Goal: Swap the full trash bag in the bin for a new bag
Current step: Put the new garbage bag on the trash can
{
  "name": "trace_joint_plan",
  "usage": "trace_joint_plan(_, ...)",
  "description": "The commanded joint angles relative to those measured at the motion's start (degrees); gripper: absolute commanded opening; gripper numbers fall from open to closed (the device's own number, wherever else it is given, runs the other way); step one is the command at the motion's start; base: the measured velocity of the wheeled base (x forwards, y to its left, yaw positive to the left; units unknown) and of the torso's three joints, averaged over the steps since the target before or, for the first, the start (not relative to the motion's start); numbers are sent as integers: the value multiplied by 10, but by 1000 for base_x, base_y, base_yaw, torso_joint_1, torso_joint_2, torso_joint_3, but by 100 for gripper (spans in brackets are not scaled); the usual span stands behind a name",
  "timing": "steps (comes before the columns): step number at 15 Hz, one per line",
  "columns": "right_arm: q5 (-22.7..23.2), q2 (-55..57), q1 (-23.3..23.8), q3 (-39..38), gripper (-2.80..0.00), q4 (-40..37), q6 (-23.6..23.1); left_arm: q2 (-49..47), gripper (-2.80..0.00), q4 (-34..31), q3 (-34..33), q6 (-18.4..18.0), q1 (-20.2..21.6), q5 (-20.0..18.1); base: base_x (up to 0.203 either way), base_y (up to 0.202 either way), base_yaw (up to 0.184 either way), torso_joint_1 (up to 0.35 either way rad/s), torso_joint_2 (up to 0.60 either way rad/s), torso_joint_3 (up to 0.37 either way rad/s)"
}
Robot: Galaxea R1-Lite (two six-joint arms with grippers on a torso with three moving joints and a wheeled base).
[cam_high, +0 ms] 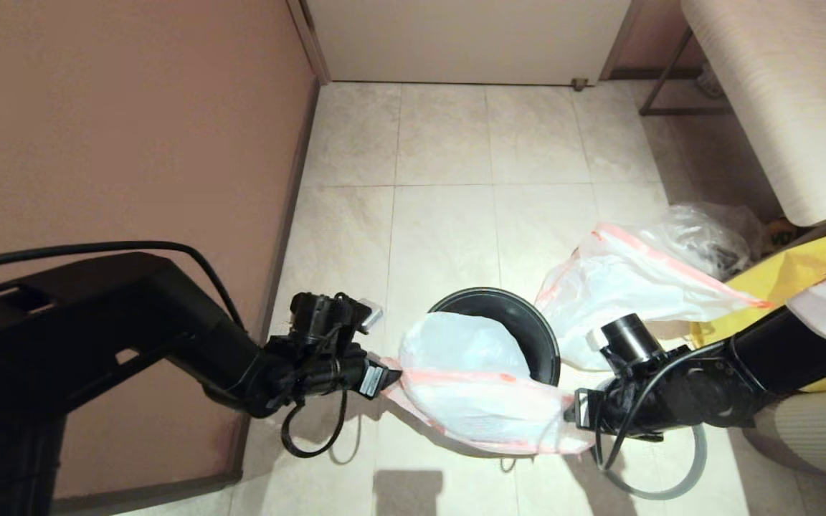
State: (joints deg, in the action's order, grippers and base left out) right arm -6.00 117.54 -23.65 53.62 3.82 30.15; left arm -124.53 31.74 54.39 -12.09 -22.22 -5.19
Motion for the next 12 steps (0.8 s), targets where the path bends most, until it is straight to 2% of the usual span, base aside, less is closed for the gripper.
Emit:
trace_joint_plan(1,0,-40,-17,-5,0,-25,3,28,0,3,-15,-8,5,-4,0,0,0,0,0,0)
trace_joint_plan(3,0,-66,-38,-5,0,-55,2,39,0,4,-22,-8,-2,-9,0,0,0,0,0,0)
trace_joint_plan(6,-2,-66,-25,-3,0,-55,1,50,0,9,-31,-8,-16,-11,0,0,0,0,0,0)
trace_joint_plan(8,14,-90,-32,-1,0,-57,0,56,0,15,-39,-9,-23,-11,0,0,0,0,0,0)
trace_joint_plan(9,17,-92,-38,-1,-173,-57,-3,58,-280,16,-44,-10,-26,-11,0,0,0,0,0,0)
trace_joint_plan(10,17,-93,-39,0,-280,-57,-9,61,-280,15,-44,-12,-31,-9,0,0,0,0,0,0)
trace_joint_plan(12,16,-94,-37,3,-280,-57,-10,70,-280,15,-45,-16,-31,-8,0,0,0,0,0,0)
